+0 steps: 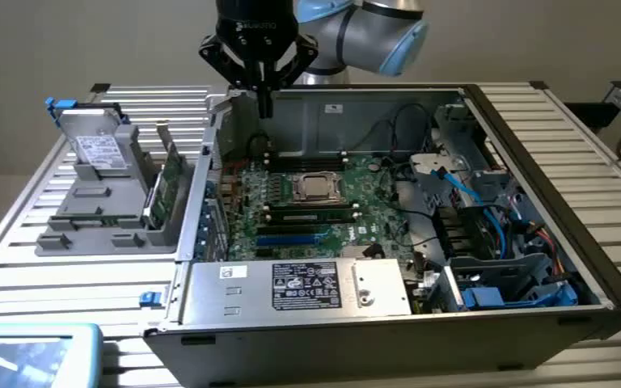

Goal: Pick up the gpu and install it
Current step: 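Reach for the gpu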

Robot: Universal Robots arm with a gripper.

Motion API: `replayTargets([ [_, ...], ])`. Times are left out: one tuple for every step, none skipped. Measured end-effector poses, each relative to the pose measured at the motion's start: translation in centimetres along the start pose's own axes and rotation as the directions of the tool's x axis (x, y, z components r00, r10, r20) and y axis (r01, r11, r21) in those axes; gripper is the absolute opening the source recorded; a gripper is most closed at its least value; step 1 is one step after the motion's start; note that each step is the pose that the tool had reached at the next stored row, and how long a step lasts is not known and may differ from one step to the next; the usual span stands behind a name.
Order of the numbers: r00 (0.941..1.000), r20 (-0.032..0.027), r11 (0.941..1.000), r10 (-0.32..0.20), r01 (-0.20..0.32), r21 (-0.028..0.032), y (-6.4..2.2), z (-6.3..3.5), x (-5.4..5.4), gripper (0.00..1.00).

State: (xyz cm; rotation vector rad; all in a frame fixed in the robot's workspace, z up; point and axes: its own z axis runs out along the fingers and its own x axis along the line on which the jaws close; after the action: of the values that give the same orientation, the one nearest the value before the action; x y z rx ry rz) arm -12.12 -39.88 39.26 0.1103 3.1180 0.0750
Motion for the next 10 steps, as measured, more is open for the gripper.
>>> replayTargets([
  [1.0000,0.0000,1.0000,0.000,0.000,0.0000,0.00,0.00,0.00,0.12],
  [1.0000,0.0000,1.0000,0.000,0.000,0.0000,0.00,0.00,0.00,0.12],
  [1.0000,0.0000,1.0000,0.000,0.000,0.0000,0.00,0.00,0.00,0.12],
  [1.0000,0.0000,1.0000,0.000,0.000,0.0000,0.00,0.00,0.00,0.12],
  [1.0000,0.0000,1.0000,0.000,0.000,0.0000,0.00,0.00,0.00,0.12],
  [1.0000,0.0000,1.0000,0.000,0.000,0.0000,0.00,0.00,0.00,0.12],
  [1.0000,0.0000,1.0000,0.000,0.000,0.0000,0.00,0.00,0.00,0.12],
  [1.0000,0.0000,1.0000,0.000,0.000,0.0000,0.00,0.00,0.00,0.12],
  [1.0000,0.0000,1.0000,0.000,0.000,0.0000,0.00,0.00,0.00,0.12],
  [1.0000,0.0000,1.0000,0.000,0.000,0.0000,0.00,0.00,0.00,0.12],
])
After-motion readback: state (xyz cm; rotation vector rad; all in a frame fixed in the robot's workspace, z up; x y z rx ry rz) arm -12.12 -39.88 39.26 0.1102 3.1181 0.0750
